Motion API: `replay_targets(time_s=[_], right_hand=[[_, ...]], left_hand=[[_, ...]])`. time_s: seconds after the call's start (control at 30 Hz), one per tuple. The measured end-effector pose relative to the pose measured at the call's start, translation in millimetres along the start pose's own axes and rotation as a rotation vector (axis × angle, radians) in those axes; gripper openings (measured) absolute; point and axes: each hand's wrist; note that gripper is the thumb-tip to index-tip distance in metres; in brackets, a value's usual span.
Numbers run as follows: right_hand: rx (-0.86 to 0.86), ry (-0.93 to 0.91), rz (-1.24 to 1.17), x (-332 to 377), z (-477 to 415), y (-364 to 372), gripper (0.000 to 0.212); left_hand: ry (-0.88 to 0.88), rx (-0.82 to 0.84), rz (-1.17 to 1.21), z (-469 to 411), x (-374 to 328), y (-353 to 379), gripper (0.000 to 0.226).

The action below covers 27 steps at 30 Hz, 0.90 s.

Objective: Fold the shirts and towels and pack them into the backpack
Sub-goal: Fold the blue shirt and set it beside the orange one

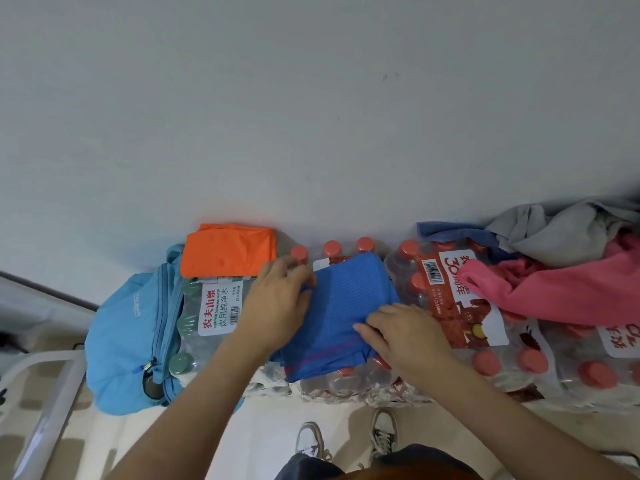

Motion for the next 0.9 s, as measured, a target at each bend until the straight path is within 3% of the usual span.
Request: replay_targets(time_s=[0.13,0.2,0.27,0.33,0.43,0.5,0.6,0.67,0.7,0.8,0.83,0.9], right_hand=[[0.072,0.202,-0.038,0.8,-11.3,-6.3,0.025],[0.102,0.34,-0.049,-2.6,-16.5,-14.1,0.062],[0.197,0.395,-0.087,-4.6,-25.0,-21.6,0.079],[0.259,0.379,-0.143,-4.4,-34.2,-24.8,0.077],[0.212,0.342,-0.071,-2.5,-53.2,-26.4,0.059],[0.152,0.295,0.069,-0.1,-68.4,-23.5,0.051],[-0.022,0.192,0.177,14.3,-80.0,-26.9,0.054],[0.012,0.079,0.101,35.5,-66.2,-33.7,0.058],[0.107,0.044,0.025,49.1,-52.0,-30.3,0.065],[0.332,0.098,0.089,91.4,-4.9,-3.6,0.091],[0.301,0.145,0.111,96.6,4.6,9.9,0.09],[0.106,0.156,0.124,94.6,10.5,33.9,0.067]], left_hand=[[-0.111,0.278,0.041,-10.8,4.9,-11.2,0.013],[-0.11,0.293,0.042,-10.9,5.7,-14.4,0.014],[-0.112,0.314,0.039,-8.4,4.7,-17.3,0.015],[-0.105,0.334,0.017,-4.9,2.3,-18.8,0.014],[-0.14,0.318,0.036,6.4,-1.8,-18.3,0.014],[-0.218,0.283,0.187,16.1,-2.6,-12.0,0.01],[-0.403,0.131,0.648,34.0,-8.0,3.5,0.013],[-0.525,0.042,0.965,43.5,-16.3,7.8,0.017],[-0.575,0.004,1.084,46.1,-20.8,8.1,0.017],[-0.643,-0.076,1.241,46.7,-31.3,8.8,0.017],[-0.658,-0.083,1.261,45.8,-33.9,9.6,0.017],[-0.68,-0.065,1.341,45.6,-36.9,6.4,0.014]])
Point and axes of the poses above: each hand's wrist, its own z-axis away from the middle knuckle, its own y-axis out of the palm, x = y × z, and after that the axes turned 9 degrees about x, right-handed
